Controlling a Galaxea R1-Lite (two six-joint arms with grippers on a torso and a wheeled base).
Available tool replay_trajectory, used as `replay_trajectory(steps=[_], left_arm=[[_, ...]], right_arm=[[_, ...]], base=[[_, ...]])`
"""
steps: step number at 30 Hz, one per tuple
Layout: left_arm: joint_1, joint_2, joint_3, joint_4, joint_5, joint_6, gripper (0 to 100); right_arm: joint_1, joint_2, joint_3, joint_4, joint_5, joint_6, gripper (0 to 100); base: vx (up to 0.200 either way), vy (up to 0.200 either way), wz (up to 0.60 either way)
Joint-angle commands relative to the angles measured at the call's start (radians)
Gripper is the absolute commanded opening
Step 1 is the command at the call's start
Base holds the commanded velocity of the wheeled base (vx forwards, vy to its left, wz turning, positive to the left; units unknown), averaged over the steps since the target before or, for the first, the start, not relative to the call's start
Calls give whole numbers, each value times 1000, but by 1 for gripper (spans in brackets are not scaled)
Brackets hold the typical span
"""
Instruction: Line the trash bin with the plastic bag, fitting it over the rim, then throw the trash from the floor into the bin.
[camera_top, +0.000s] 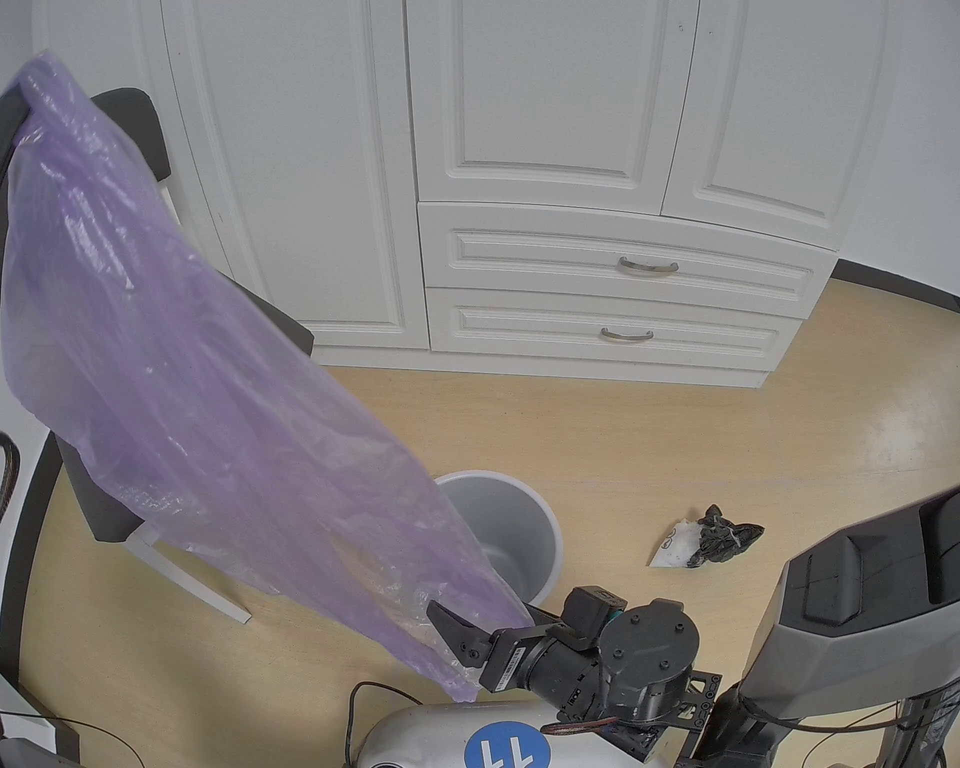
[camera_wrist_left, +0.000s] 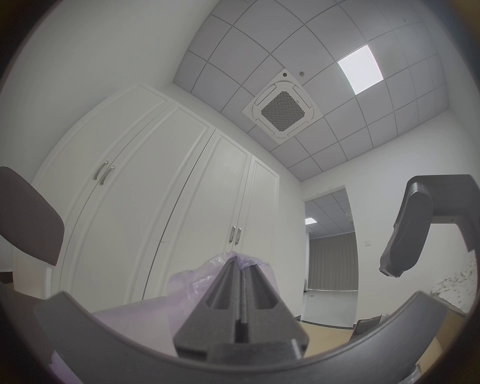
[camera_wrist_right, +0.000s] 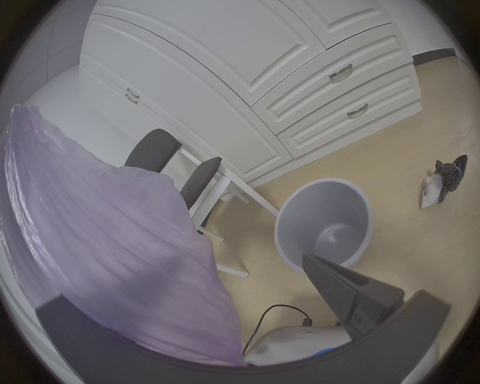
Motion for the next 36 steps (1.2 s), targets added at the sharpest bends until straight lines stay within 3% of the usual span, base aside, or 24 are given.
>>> replay_trajectory(steps=[1, 36], left_arm=[[0, 2, 0, -1, -1, 1, 0], [23, -11, -11, -1, 0, -1, 0]], right_arm=[[-2, -6, 0, -18, -1, 0, 100], [-6, -37, 19, -18, -13, -29, 100]], base=[[0, 0, 0], [0, 0, 0]])
